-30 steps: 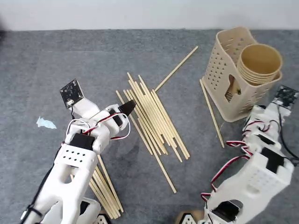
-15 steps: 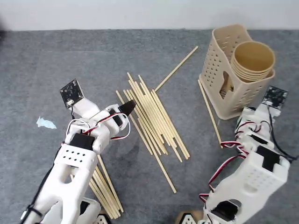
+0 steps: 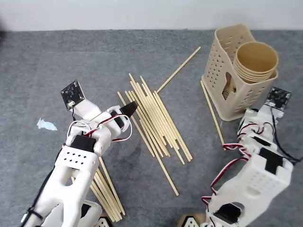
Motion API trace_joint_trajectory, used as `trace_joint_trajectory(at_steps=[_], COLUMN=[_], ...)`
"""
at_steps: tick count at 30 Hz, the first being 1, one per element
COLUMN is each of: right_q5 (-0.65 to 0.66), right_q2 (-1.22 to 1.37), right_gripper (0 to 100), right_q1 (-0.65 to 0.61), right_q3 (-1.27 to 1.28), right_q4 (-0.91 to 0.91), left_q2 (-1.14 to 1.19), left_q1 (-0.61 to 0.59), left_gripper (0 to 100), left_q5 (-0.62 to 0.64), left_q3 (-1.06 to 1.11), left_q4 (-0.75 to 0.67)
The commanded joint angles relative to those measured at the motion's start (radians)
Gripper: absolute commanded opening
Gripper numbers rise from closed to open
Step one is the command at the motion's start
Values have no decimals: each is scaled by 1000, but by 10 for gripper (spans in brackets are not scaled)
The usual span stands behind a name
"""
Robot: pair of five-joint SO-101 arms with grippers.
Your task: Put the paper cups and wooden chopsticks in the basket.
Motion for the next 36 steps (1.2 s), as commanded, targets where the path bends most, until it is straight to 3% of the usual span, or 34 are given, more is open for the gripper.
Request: trace_joint_trajectory(at_steps=[1,17,25,30,36], right_q5=[-14,-14,-14,-12,-6], right_q2=[-105,-427,-461,-472,-473], right_gripper=[9,9,9,9,9], right_q1=[-48,-346,-513,-524,-430], right_q3=[-2,333,376,379,379], right_q4=[-16,-16,-16,-16,-16], left_q2=[-26,-26,-26,-26,-28], left_q1=[-6,-6,-8,-8,-8], left_gripper=[302,302,302,302,302], left_q5=[-9,-9,-9,-9,-9], left_q3=[-5,-5,-5,-5,-7], left_q4=[-20,-20,-20,-20,-20])
